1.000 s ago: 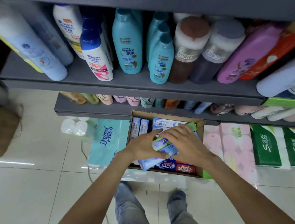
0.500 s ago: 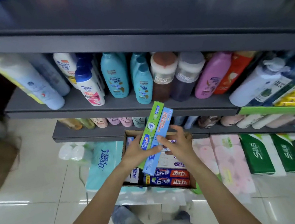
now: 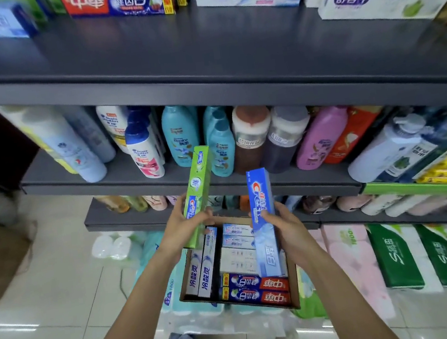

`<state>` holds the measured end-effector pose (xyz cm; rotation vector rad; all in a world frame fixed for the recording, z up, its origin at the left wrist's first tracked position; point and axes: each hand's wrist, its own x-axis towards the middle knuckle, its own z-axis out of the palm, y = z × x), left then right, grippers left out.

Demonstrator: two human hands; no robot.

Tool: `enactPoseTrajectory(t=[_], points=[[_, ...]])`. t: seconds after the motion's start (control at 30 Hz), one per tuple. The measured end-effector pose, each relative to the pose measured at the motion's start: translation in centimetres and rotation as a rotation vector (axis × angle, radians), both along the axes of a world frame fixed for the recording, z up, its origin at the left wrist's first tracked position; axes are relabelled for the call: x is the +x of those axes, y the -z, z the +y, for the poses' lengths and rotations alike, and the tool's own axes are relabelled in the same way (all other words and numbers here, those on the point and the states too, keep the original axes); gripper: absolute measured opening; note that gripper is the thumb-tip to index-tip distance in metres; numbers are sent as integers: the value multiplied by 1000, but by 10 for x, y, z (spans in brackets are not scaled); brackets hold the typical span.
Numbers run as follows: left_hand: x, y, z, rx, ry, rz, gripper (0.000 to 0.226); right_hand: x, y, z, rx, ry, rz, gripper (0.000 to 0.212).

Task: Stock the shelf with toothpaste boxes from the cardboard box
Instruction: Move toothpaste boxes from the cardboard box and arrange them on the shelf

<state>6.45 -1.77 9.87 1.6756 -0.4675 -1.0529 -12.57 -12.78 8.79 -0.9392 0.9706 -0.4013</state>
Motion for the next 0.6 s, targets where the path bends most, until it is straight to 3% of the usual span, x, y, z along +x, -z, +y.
enactPoseTrajectory(t=[0.2,0.37,0.6], points=[[42,-26,11,79,172,-319,59,13,-55,-13,-463,-348,105,32],[99,-86,25,94,423,-626,56,41,-141,-23,-839,-427,50,37],[157,-170,65,50,538,-871,49,111,-258,-40,-1277,-394,-64,37]])
